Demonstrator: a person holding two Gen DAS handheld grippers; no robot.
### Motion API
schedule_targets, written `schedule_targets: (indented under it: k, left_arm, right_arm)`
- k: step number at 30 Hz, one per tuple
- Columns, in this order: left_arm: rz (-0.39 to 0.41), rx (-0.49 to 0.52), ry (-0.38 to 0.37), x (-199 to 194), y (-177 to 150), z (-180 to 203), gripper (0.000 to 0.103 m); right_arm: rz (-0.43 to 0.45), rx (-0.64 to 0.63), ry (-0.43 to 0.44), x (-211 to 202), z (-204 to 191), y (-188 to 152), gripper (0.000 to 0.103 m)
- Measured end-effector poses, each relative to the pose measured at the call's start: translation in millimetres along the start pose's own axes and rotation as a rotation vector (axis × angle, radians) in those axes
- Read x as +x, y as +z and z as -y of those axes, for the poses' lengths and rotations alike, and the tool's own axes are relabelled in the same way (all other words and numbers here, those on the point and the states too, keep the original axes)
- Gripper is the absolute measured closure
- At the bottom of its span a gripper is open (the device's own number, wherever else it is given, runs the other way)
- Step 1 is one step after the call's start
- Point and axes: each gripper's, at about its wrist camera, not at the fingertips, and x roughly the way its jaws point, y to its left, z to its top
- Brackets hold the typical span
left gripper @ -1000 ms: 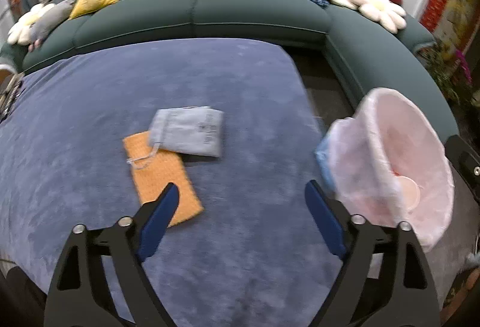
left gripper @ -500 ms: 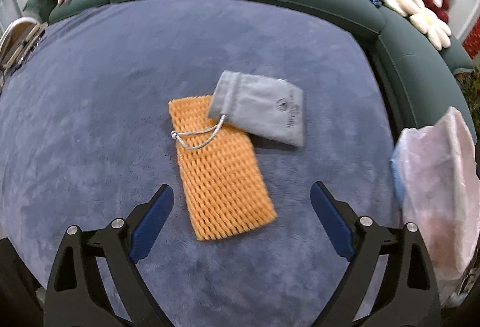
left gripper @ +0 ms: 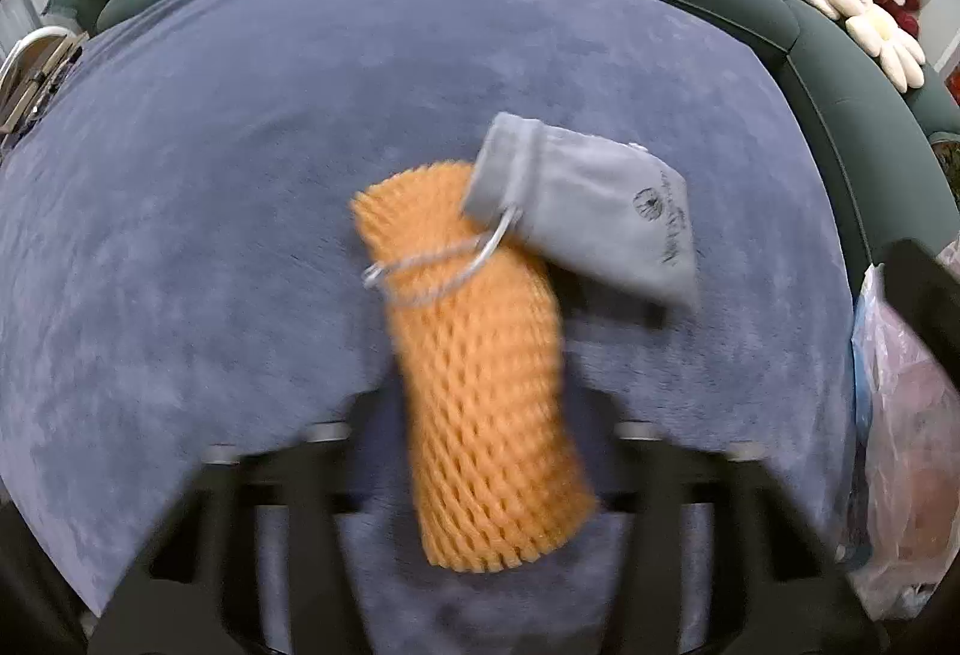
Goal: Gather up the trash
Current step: 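Return to the table and grasp the orange mesh bag with the left gripper, then grasp the grey drawstring pouch with the right gripper while the left holds the mesh sleeve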
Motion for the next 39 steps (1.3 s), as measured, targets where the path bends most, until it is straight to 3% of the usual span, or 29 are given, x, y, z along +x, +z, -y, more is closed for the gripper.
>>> schedule_targets:
  k: [4, 14, 21, 23, 26, 27, 31, 39]
  left_arm:
    - [-0.012, -0.059, -0.068, -3, 9, -28, 0.082]
    - [0.027, -0.090, -0.072, -3, 31, -52, 0.082]
    - [0.017, -0.100, -0.085, 6, 36, -64, 0.082]
    - [0.013, -0.097, -0.091, 7, 36, -65, 0.082]
    - [0.012, -0.088, -0.094, 8, 36, -61, 0.082]
    - [0.011, -0.089, -0.096, 8, 37, -61, 0.082]
    - [0.016, -0.094, -0.102, 0, 35, -60, 0.082]
    - [0.070, -0.060, -0.115, -38, 29, -42, 0.082]
  right_arm:
    - [-0.038, -0.009, 0.015, 24, -11, -1, 0.059]
    - [-0.111, -0.050, 0.038, 75, -48, -5, 0.051]
    - [-0.143, -0.024, 0.013, 100, -47, -4, 0.048]
    - [-0.130, -0.037, 0.002, 100, -50, -6, 0.052]
    - [-0.128, -0.074, -0.004, 100, -58, -10, 0.079]
    - [-0.138, -0.072, 0.014, 100, -57, -10, 0.094]
    - [-0.147, -0.040, 0.040, 94, -53, -10, 0.097]
    - [-0.073, -0.016, 0.046, 47, -43, -3, 0.097]
